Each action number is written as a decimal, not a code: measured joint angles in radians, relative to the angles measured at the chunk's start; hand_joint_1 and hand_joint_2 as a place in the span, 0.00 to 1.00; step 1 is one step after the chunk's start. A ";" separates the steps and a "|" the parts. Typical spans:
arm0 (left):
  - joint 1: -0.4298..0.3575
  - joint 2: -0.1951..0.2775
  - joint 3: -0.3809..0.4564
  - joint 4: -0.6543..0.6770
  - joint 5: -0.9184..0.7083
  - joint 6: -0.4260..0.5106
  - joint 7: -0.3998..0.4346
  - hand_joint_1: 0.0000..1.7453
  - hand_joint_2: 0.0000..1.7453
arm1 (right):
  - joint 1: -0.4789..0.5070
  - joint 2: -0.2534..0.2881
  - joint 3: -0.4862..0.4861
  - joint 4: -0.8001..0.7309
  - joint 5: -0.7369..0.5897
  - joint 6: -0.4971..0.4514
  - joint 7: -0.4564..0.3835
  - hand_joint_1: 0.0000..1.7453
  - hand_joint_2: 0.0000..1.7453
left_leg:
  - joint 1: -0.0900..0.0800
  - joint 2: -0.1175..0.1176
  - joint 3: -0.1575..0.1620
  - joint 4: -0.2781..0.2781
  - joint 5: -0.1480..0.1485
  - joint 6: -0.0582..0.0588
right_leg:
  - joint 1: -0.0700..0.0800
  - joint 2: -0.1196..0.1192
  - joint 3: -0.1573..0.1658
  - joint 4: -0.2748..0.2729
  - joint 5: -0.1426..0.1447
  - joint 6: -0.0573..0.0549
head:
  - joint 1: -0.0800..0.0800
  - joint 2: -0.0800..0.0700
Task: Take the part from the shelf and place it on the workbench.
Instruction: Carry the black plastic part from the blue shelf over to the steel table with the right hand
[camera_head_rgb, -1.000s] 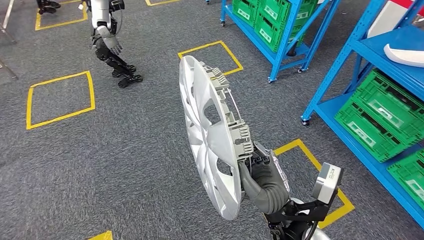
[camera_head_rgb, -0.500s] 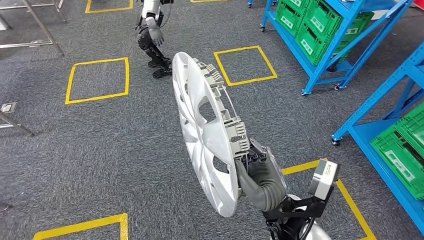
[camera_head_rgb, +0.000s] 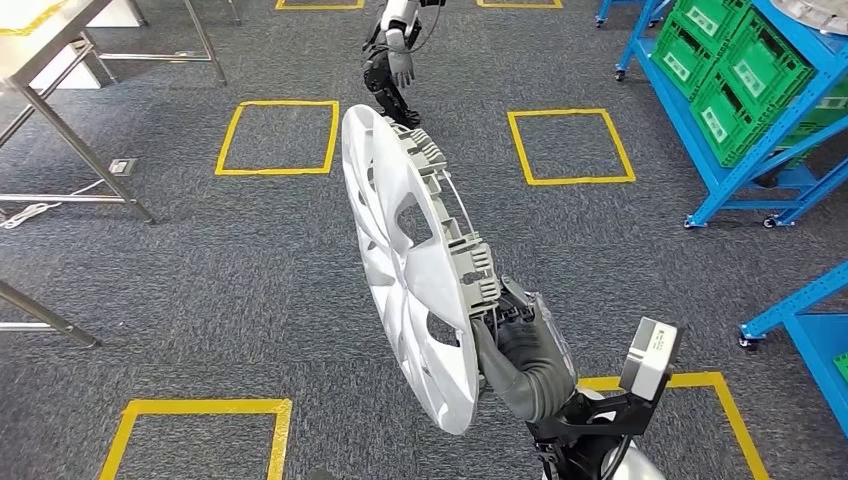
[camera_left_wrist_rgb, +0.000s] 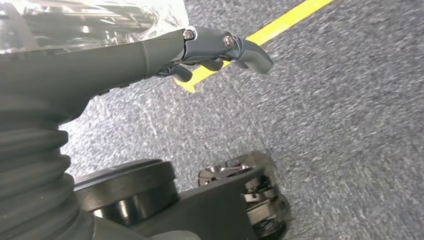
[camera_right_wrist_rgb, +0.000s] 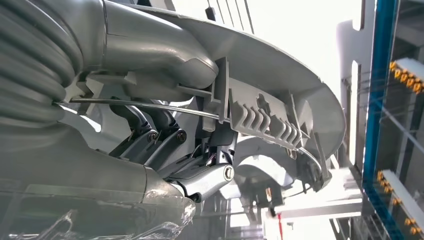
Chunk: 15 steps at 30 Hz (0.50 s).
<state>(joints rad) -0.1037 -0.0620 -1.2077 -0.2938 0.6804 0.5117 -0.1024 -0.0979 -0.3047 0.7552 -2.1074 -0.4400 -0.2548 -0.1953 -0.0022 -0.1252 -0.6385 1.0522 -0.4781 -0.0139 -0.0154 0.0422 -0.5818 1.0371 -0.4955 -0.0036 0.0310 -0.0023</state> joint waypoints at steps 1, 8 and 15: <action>-0.001 0.000 0.000 0.000 0.001 0.000 0.000 0.00 1.00 | -0.001 0.001 0.000 0.000 0.000 0.001 0.000 1.00 1.00 | -0.002 0.027 -0.011 0.025 -0.016 -0.007 | -0.003 -0.015 0.007 -0.006 0.001 -0.005 | -0.004 0.000; -0.004 0.002 0.000 0.001 0.008 0.001 0.001 0.00 1.00 | -0.002 0.003 0.002 0.008 -0.007 0.003 0.001 1.00 1.00 | 0.021 0.126 -0.074 0.153 -0.029 -0.038 | -0.006 -0.115 0.035 -0.010 -0.018 -0.002 | -0.014 0.000; -0.007 0.002 0.000 0.001 0.010 0.005 0.001 0.00 1.00 | -0.012 0.004 0.003 0.009 -0.014 0.007 0.001 1.00 1.00 | 0.006 0.166 -0.001 -0.008 0.012 0.008 | -0.001 -0.162 0.057 -0.008 -0.050 0.038 | -0.009 0.000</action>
<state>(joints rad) -0.1107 -0.0599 -1.2078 -0.2928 0.6905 0.5169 -0.1015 -0.1102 -0.3010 0.7585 -2.0980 -0.4544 -0.2482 -0.1940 0.0034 0.0406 -0.6400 1.0440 -0.4663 -0.0062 -0.0164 -0.1193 -0.5248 1.0296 -0.5453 0.0347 0.0219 -0.0023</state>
